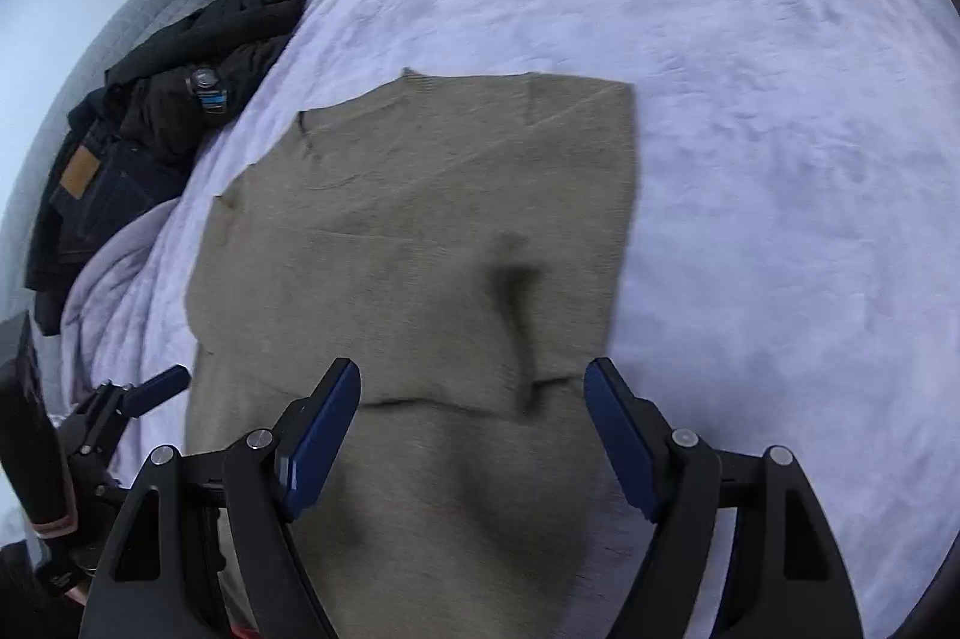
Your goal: Fold small clothes
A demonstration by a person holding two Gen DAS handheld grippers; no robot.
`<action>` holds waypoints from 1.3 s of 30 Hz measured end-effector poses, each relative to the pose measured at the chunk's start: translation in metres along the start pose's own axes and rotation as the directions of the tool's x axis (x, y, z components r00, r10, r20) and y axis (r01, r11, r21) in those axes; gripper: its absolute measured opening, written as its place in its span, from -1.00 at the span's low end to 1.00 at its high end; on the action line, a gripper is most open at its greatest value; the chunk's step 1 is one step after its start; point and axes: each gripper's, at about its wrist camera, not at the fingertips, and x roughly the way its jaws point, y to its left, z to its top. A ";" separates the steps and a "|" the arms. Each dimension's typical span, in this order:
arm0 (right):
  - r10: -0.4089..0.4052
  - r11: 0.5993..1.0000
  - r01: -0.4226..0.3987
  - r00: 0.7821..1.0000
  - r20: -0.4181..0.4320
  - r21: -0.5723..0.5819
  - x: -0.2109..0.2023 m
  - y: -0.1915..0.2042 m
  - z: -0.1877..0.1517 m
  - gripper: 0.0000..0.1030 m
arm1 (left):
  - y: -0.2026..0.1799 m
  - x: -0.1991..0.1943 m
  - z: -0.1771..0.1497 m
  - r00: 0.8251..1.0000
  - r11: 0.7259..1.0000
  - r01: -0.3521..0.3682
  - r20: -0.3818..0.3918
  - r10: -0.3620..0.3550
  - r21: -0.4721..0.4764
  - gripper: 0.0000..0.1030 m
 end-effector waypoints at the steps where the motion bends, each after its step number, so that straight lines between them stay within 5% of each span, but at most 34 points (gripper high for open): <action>1: -0.008 1.000 0.008 1.000 -0.001 0.000 0.008 0.002 0.002 0.55 | 0.016 0.003 0.001 1.000 0.999 -0.011 -0.008 0.011 -0.044 0.82; 6: -0.023 0.999 0.024 1.000 -0.018 0.036 0.038 -0.003 0.006 0.47 | 0.072 0.023 0.002 0.999 0.982 -0.021 -0.029 0.016 -0.186 0.82; 8: -0.021 0.999 0.021 1.000 -0.019 0.037 0.043 -0.004 0.008 -0.09 | 0.091 0.036 0.005 0.999 0.972 -0.022 -0.052 0.010 -0.234 0.82; 9: -0.018 0.999 0.019 0.999 -0.028 0.035 0.044 -0.003 0.009 -0.66 | 0.099 0.040 0.005 0.998 0.967 -0.023 -0.061 0.008 -0.253 0.82; 10: -0.028 0.999 0.028 0.999 -0.033 0.025 0.042 0.000 0.011 -0.92 | 0.109 0.044 0.007 0.998 0.959 -0.022 -0.065 0.004 -0.282 0.82; 13: -0.038 0.994 0.046 0.996 0.081 -0.097 0.008 0.035 0.020 -0.92 | 0.128 0.046 0.011 0.999 0.941 -0.005 -0.048 -0.011 -0.337 0.82; 16: -0.102 0.978 0.135 0.975 0.197 -0.161 -0.009 0.054 0.026 -0.92 | 0.129 0.069 0.009 0.992 0.947 -0.041 -0.128 0.000 -0.318 0.82; 18: -0.189 0.969 0.207 0.973 0.134 -0.137 0.018 0.042 0.032 -0.92 | 0.128 0.087 0.002 0.981 0.955 -0.085 -0.191 0.030 -0.285 0.83; 22: -0.279 0.955 0.270 0.958 -0.061 -0.123 0.063 0.020 0.025 -0.77 | 0.141 0.068 -0.003 0.989 0.945 -0.061 -0.149 0.013 -0.322 0.82; 24: -0.287 0.953 0.282 0.957 -0.031 -0.112 0.050 0.019 0.020 -0.52 | 0.146 0.046 -0.001 0.996 0.949 -0.032 -0.086 0.005 -0.315 0.82; 25: -0.313 0.945 0.311 0.950 -0.004 -0.104 0.041 0.020 0.019 -0.26 | 0.147 0.036 0.002 0.999 0.950 -0.009 -0.053 -0.008 -0.313 0.82; 28: -0.368 0.920 0.381 0.919 0.142 -0.088 0.011 0.035 0.018 0.08 | 0.137 0.018 0.021 0.994 0.950 0.110 0.042 -0.102 -0.292 0.82; 30: -0.321 0.935 0.341 0.932 0.171 -0.102 0.013 0.051 0.023 0.16 | 0.122 0.024 0.038 0.982 0.951 0.186 0.064 -0.175 -0.245 0.82; 33: -0.214 0.960 0.221 0.975 0.062 -0.172 0.055 0.072 0.030 0.18 | 0.105 0.055 0.054 0.969 0.947 0.239 -0.003 -0.245 -0.215 0.83; 37: -0.289 0.940 0.273 0.956 -0.051 -0.204 0.113 0.067 0.035 0.17 | 0.130 0.109 0.048 0.982 0.962 0.129 -0.105 -0.158 -0.242 0.82; 39: -0.286 0.947 0.278 0.958 -0.028 -0.161 0.116 0.052 0.036 0.17 | 0.154 0.117 0.039 0.977 0.946 0.166 -0.087 -0.197 -0.280 0.82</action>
